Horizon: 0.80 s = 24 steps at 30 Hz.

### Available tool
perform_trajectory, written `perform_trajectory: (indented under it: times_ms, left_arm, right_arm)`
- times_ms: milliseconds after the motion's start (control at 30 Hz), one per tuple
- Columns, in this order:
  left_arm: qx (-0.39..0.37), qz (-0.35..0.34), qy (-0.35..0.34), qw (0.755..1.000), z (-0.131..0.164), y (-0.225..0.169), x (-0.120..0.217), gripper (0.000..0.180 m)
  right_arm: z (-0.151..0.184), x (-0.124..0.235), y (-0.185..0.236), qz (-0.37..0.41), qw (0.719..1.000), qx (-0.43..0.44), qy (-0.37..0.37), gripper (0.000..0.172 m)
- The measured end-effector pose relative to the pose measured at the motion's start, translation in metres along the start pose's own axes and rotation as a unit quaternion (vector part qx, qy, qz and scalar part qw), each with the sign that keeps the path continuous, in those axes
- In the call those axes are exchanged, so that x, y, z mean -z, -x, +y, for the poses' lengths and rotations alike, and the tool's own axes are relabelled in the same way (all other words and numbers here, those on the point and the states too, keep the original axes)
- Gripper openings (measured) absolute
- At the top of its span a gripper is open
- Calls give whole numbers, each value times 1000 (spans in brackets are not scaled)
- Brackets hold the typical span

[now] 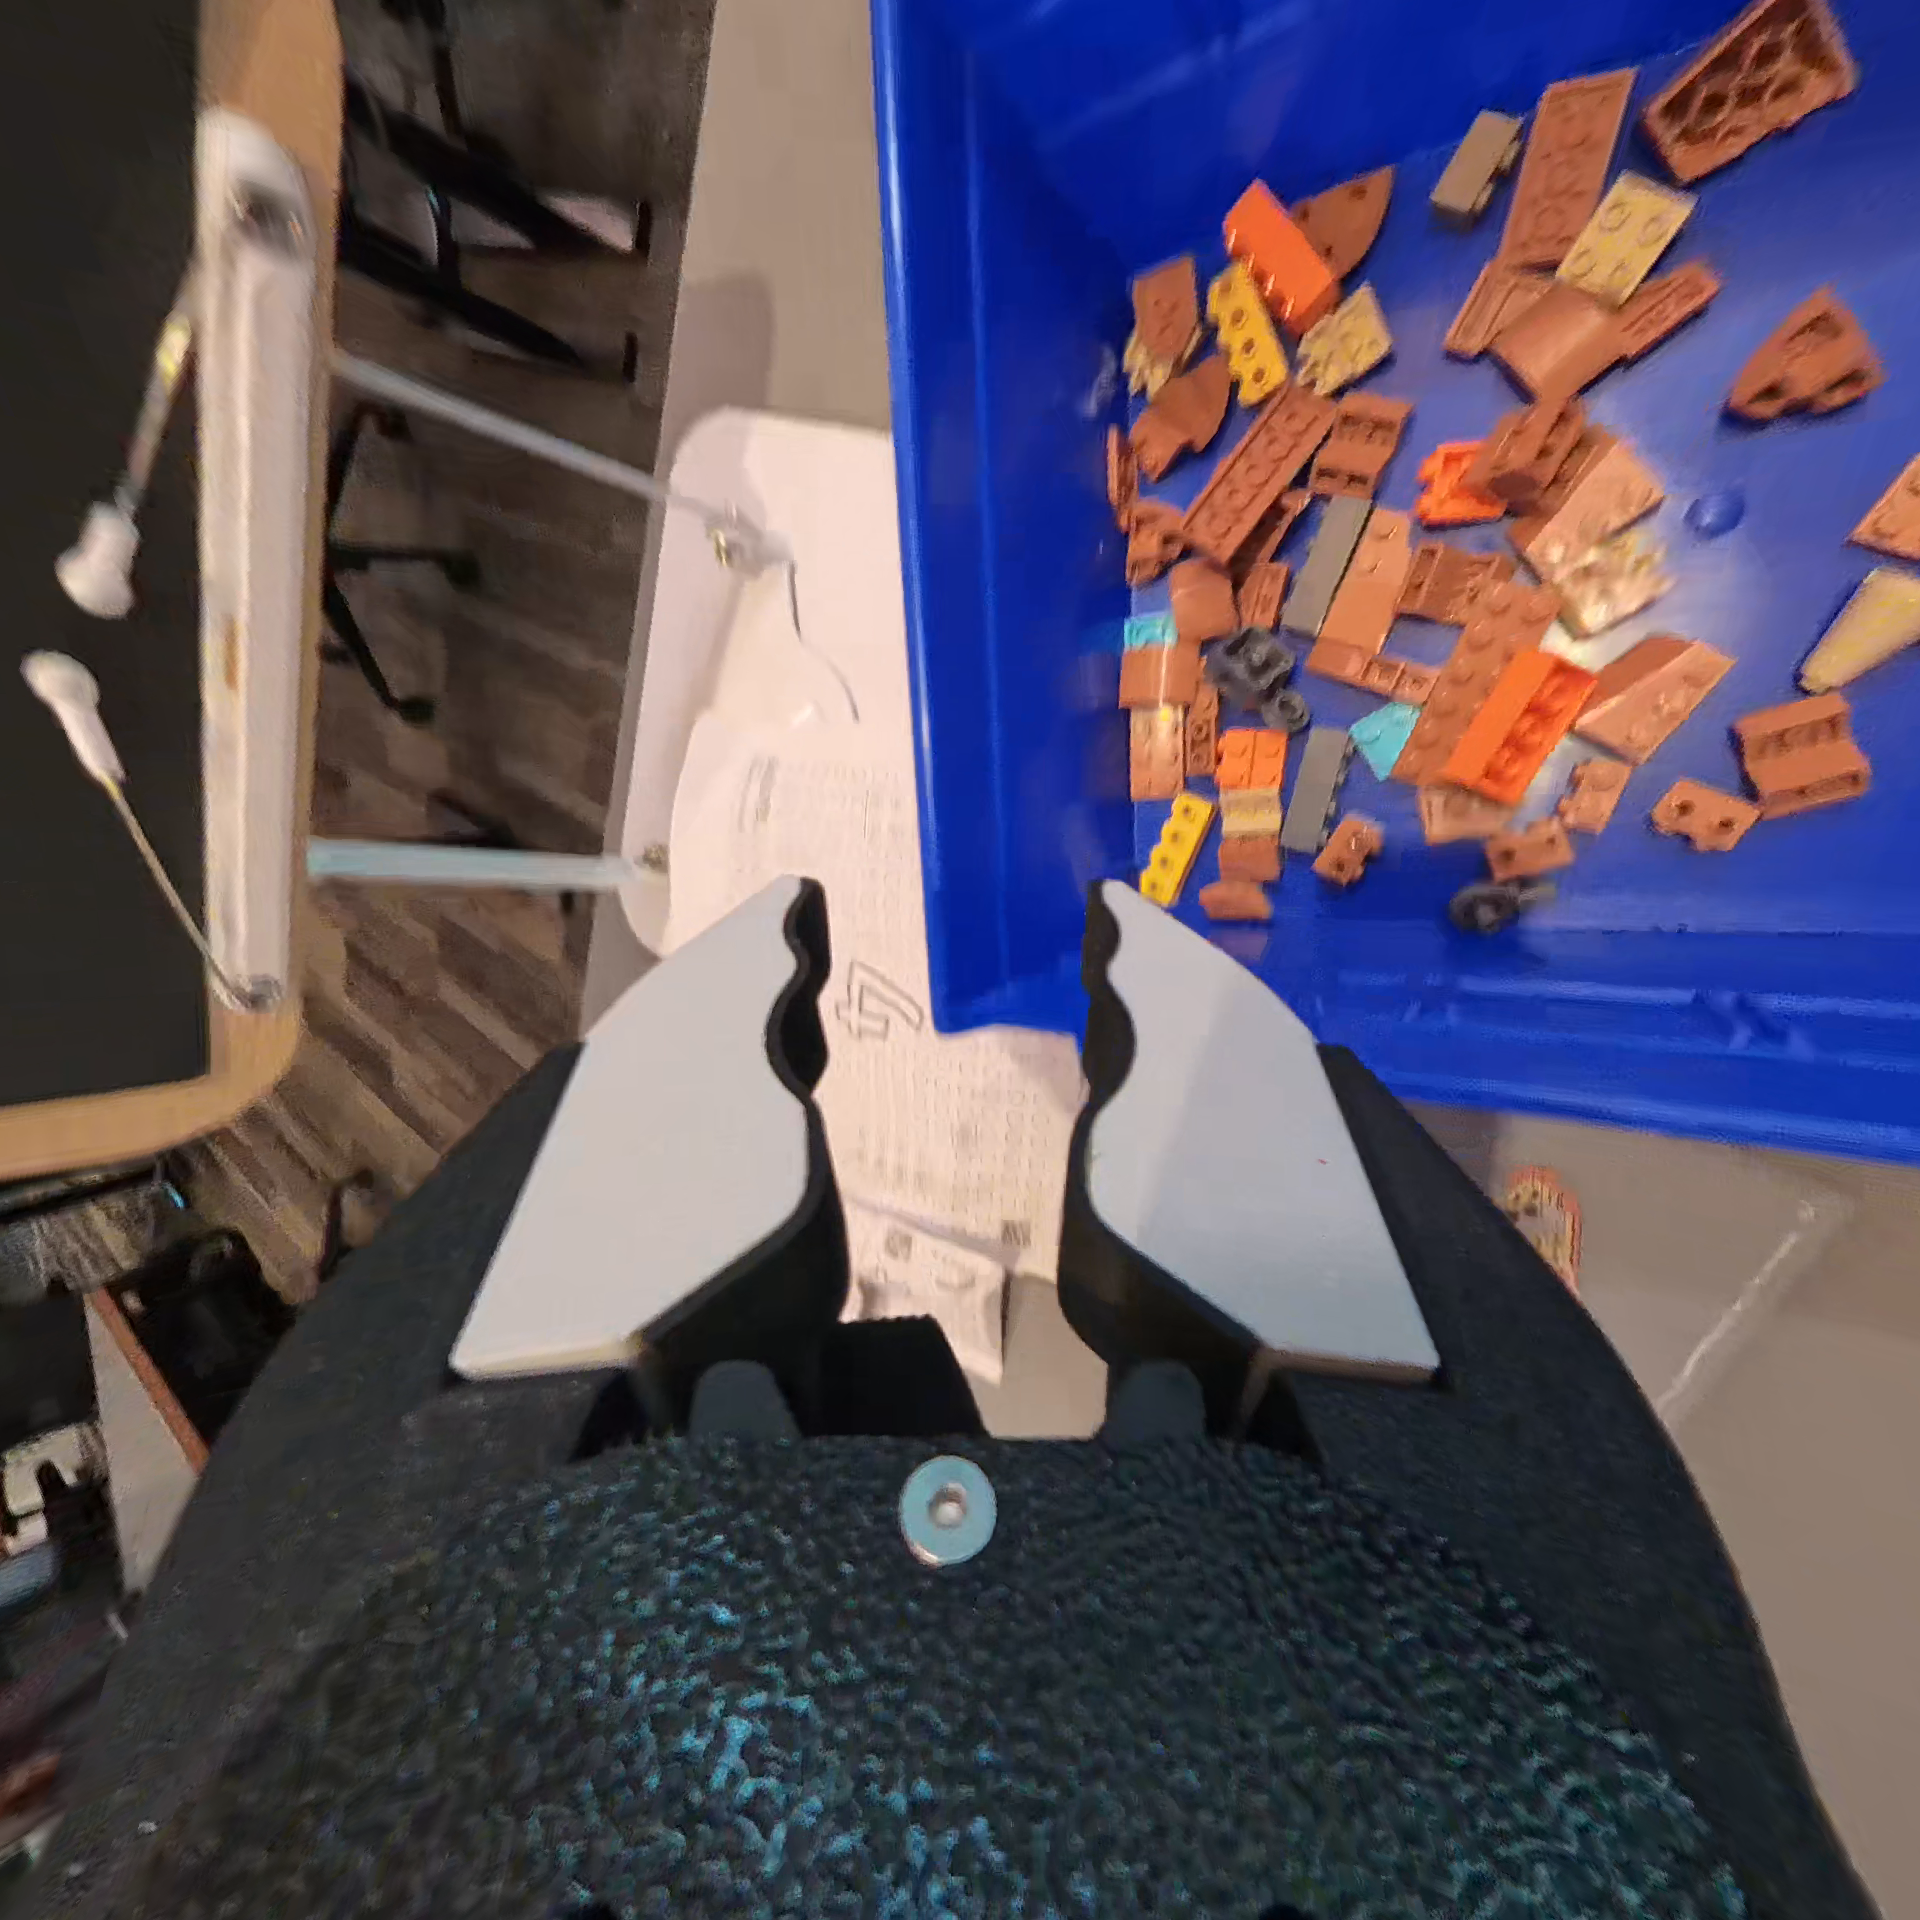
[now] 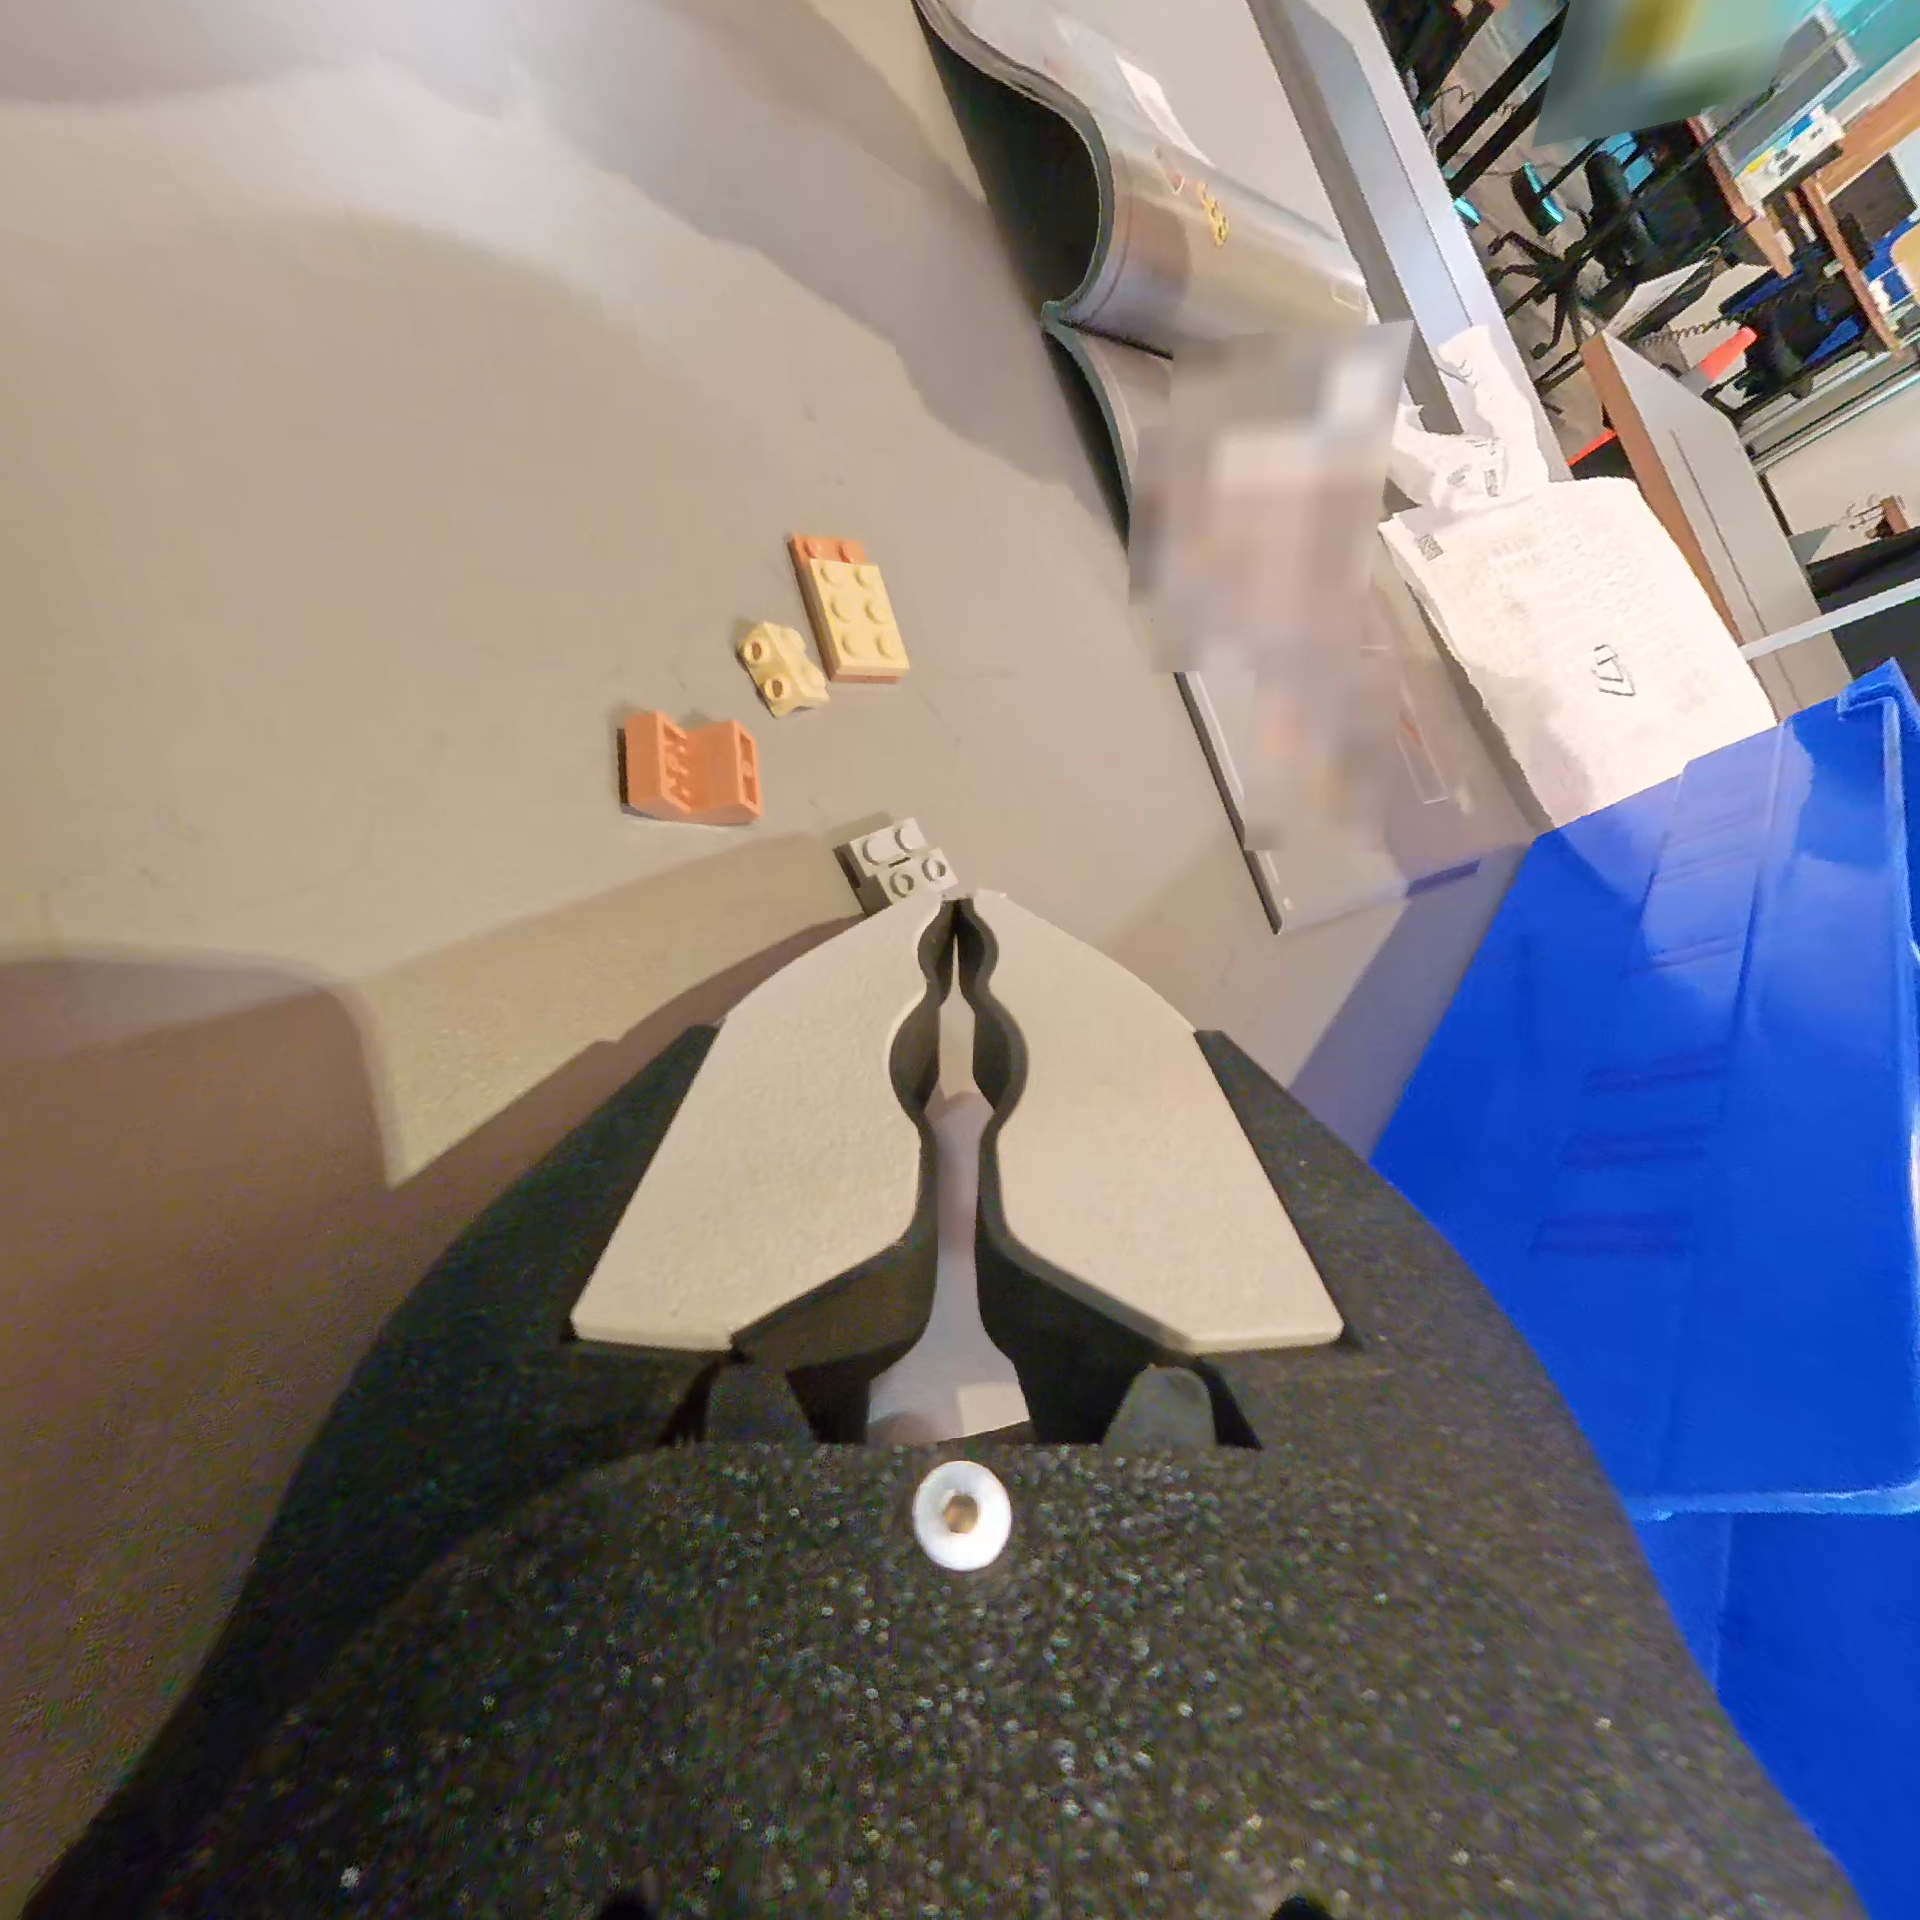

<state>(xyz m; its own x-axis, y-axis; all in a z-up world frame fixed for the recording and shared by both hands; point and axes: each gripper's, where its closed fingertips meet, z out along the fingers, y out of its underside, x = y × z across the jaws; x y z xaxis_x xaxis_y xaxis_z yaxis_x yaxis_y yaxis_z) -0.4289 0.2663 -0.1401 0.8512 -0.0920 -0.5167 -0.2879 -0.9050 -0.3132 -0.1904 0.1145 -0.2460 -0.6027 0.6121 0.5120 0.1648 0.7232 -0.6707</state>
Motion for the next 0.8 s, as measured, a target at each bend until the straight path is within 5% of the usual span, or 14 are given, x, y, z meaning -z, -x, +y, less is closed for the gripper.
perform_trajectory:
  times_ms: [333,667,800]
  left_arm:
    - [-18,82,49,995,52,-35,-12,39]
    - [-16,38,-6,999,9,-30,-43,37]
    - [-6,-13,-16,1000,14,-19,-29,38]
  right_arm:
    - [0,0,0,2,1000,2,0,0]
    - [0,-1,0,0,1000,0,-1,0]
    - [0,-1,0,0,1000,0,-1,0]
